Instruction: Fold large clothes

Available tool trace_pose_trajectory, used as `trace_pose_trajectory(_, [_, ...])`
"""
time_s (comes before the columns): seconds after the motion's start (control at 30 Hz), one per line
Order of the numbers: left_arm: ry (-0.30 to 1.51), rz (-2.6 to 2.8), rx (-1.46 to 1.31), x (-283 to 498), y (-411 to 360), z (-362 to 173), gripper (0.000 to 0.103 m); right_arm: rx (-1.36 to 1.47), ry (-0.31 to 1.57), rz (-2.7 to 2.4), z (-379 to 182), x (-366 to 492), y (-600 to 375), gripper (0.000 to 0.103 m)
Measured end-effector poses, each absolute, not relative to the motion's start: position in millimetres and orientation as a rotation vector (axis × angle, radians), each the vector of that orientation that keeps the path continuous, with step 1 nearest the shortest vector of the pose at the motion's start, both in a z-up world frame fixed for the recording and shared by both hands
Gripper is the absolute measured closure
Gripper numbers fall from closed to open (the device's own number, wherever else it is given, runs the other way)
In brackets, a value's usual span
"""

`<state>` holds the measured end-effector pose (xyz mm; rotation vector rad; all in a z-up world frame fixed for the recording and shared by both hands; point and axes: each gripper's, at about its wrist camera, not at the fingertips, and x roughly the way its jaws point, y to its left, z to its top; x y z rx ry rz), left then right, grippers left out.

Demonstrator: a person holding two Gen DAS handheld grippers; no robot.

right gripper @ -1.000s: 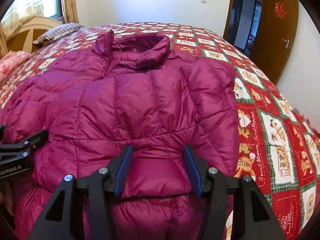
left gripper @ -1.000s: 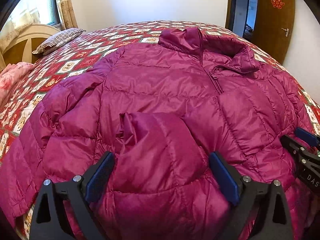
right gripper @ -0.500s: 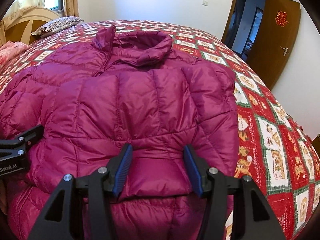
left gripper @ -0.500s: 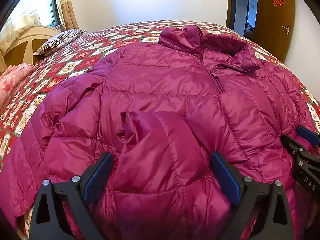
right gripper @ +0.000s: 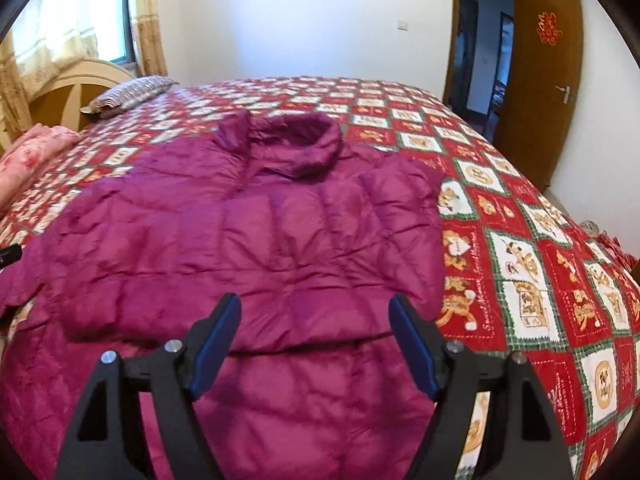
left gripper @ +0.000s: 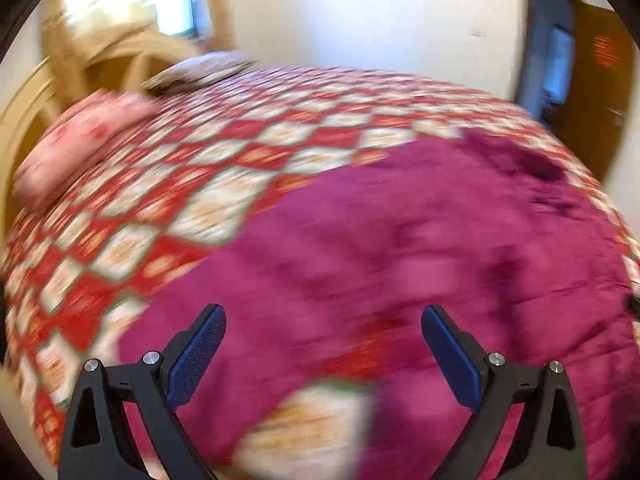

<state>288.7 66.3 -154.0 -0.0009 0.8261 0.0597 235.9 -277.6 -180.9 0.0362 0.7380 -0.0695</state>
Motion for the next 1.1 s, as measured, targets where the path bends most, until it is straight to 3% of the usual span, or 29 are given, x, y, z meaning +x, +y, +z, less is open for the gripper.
trace_pose_trajectory(0.17, [0.928, 0.187, -0.174, 272.9, 159.2, -188.2, 0.005, 0.048, 0.723, -0.027, -177.5, 231.8, -263.0, 0.025])
trace_pose_trajectory(0.33, [0.913, 0.140, -0.248, 267.7, 171.9, -204.6, 0.007, 0.035, 0.727, 0.006, -179.7, 228.0, -252.1, 0.025])
trace_pose_trajectory(0.43, [0.893, 0.173, -0.156, 274.4, 159.8, -198.9, 0.073, 0.028, 0.721, 0.002, -180.3, 224.7, -252.6, 0.025])
trace_pose_trajectory(0.47, [0.871, 0.148, -0.171, 275.4, 159.6, -192.4, 0.088, 0.032, 0.719, -0.003, -180.2, 224.3, -255.2, 0.025])
trace_pose_trajectory(0.5, [0.847, 0.115, -0.201, 277.1, 159.2, -182.5, 0.091, 0.038, 0.716, -0.011, -179.8, 224.2, -258.9, 0.025])
trace_pose_trajectory(0.77, [0.599, 0.006, -0.037, 274.4, 73.7, -80.8, 0.092, 0.097, 0.689, -0.060, -175.1, 220.5, -281.2, 0.025])
trace_pose_trajectory(1.1, [0.527, -0.284, 0.083, 283.7, -80.2, -61.9, 0.091, 0.133, 0.706, -0.082, -184.4, 211.9, -300.4, 0.025])
